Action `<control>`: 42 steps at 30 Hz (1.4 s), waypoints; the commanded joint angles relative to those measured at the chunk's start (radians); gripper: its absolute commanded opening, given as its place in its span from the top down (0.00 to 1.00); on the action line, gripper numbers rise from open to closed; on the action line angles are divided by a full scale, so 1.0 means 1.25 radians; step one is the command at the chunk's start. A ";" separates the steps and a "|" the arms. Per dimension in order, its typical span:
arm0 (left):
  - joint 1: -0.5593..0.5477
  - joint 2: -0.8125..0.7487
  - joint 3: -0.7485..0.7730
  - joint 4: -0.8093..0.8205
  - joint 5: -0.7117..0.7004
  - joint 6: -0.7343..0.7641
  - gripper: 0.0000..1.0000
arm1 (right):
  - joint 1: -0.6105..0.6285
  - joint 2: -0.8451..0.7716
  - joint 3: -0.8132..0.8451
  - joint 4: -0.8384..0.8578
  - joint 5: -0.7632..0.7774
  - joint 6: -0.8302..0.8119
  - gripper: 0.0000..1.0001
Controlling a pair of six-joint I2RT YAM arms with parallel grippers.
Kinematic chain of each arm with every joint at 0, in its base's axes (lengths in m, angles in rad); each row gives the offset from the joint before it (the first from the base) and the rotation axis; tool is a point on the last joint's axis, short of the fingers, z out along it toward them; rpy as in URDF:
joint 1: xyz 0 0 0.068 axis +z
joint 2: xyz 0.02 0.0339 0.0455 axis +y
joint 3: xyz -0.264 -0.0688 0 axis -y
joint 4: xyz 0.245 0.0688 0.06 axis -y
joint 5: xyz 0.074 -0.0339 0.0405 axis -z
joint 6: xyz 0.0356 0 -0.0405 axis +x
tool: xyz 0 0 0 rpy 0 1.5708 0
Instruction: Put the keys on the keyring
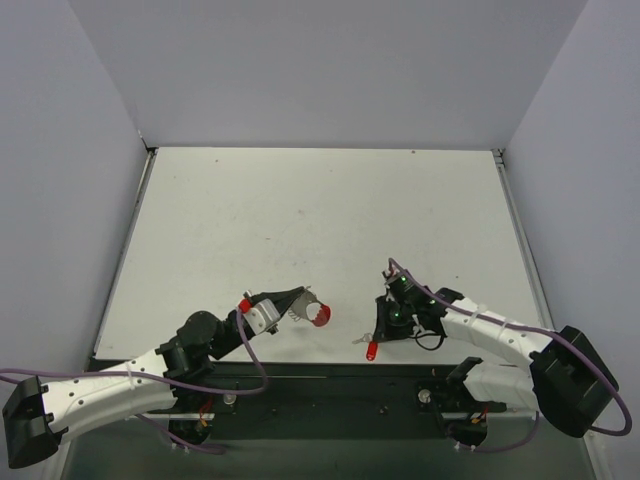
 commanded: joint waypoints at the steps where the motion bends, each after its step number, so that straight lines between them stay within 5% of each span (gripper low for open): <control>1: 0.002 -0.018 0.009 0.040 -0.008 -0.010 1.00 | 0.004 -0.030 0.087 -0.028 0.027 -0.036 1.00; 15: 0.003 -0.071 0.042 -0.051 0.115 0.056 1.00 | 0.002 -0.051 0.366 -0.099 -0.159 -0.271 1.00; 25: 0.003 -0.042 0.161 -0.280 0.276 0.135 1.00 | -0.015 -0.052 0.461 -0.176 -0.332 -0.411 1.00; 32: 0.003 -0.021 0.173 -0.255 0.332 0.167 1.00 | -0.012 0.001 0.503 -0.214 -0.535 -0.440 1.00; 42: 0.003 0.076 0.182 -0.122 0.402 0.163 1.00 | 0.006 0.008 0.508 -0.204 -0.598 -0.440 1.00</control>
